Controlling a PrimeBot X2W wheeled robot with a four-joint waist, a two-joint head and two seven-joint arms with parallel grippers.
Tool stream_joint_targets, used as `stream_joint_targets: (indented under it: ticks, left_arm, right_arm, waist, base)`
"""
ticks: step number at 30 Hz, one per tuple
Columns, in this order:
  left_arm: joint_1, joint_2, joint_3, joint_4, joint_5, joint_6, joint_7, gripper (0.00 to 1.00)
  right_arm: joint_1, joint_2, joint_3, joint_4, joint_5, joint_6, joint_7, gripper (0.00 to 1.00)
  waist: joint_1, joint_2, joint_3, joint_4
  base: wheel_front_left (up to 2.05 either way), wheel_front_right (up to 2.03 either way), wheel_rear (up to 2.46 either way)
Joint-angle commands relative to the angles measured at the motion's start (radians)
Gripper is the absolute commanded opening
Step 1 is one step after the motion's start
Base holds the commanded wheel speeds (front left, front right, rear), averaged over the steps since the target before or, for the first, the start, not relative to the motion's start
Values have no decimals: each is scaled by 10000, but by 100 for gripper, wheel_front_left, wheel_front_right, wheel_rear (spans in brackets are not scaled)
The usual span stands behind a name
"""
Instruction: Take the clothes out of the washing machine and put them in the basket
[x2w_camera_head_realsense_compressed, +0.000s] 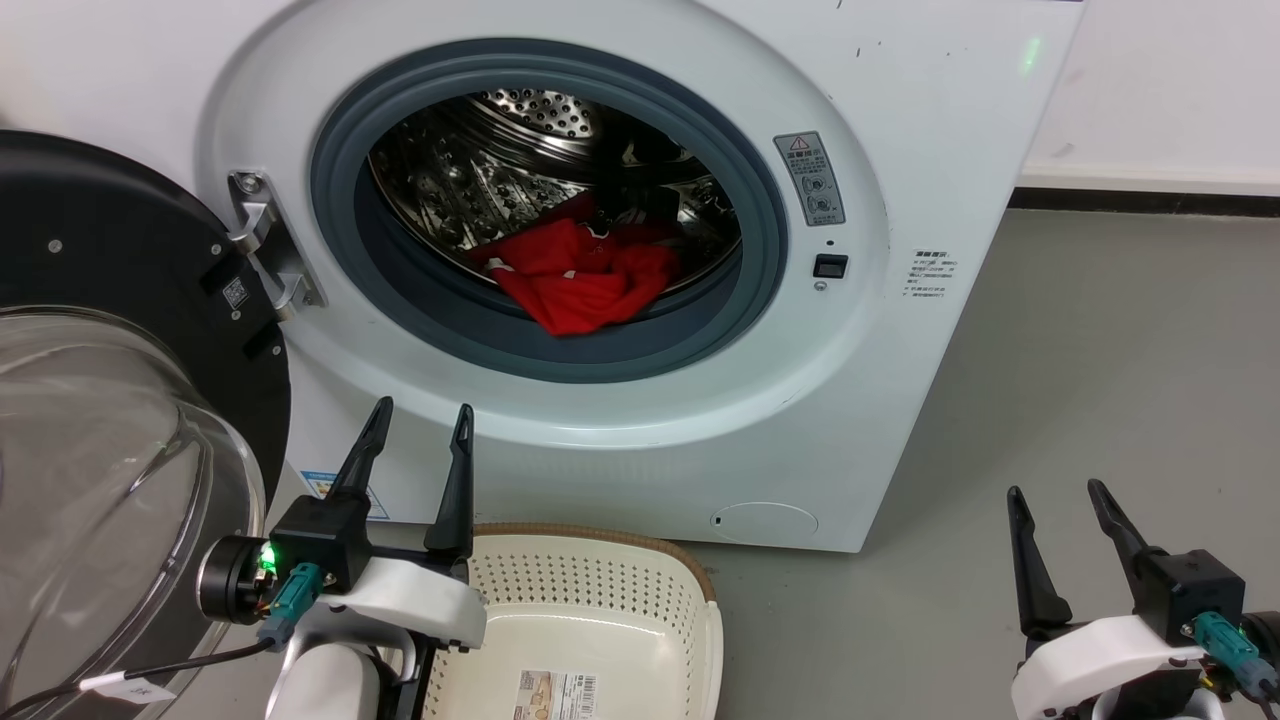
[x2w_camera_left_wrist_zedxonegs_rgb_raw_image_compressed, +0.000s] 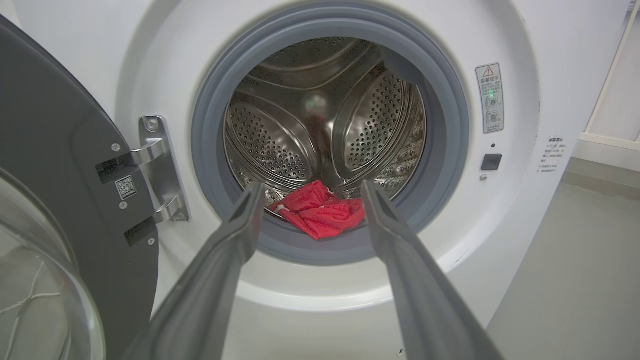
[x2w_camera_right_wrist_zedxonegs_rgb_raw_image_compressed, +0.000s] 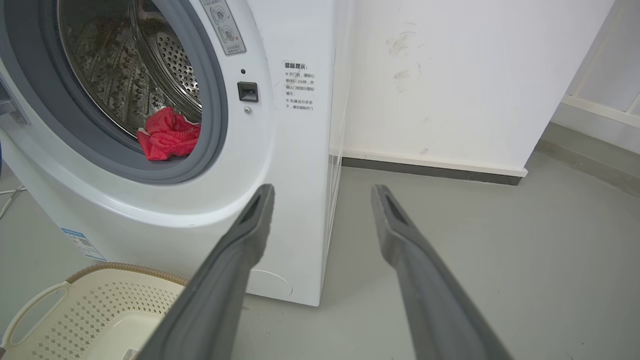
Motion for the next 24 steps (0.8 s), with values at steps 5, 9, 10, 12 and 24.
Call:
stream_joint_targets:
  ticks: [5, 9, 10, 12, 24]
  left_arm:
    - [-78, -29, 73, 39, 102, -58, -27, 100]
    - [-106, -37, 110, 44, 129, -82, -27, 100]
    - [-115, -42, 123, 31, 133, -79, -27, 100]
    - [-126, -50, 137, -7, 156, -89, -27, 100]
    - [-1999, 76, 320, 744, 459, 93, -26, 100]
  right_arm:
    - [-181, 13, -20, 61, 34, -3, -81, 100]
    - [-181, 13, -15, 75, 50, -3, -111, 100]
    - [-194, 13, -9, 72, 51, -3, -123, 100]
    - [-214, 13, 2, 58, 65, -3, -141, 100]
    - [-812, 13, 537, -590, 181, -3, -11, 100]
  waist:
    - [-1, 0, 9, 4]
    - [-1, 0, 18, -3]
    - [-1, 0, 25, -7]
    - [-1, 0, 45, -21]
    - [-1, 0, 1121, -737]
  base:
    - [0, 0, 0]
    - [0, 0, 0]
    - [0, 0, 0]
    - [0, 0, 0]
    - [0, 0, 0]
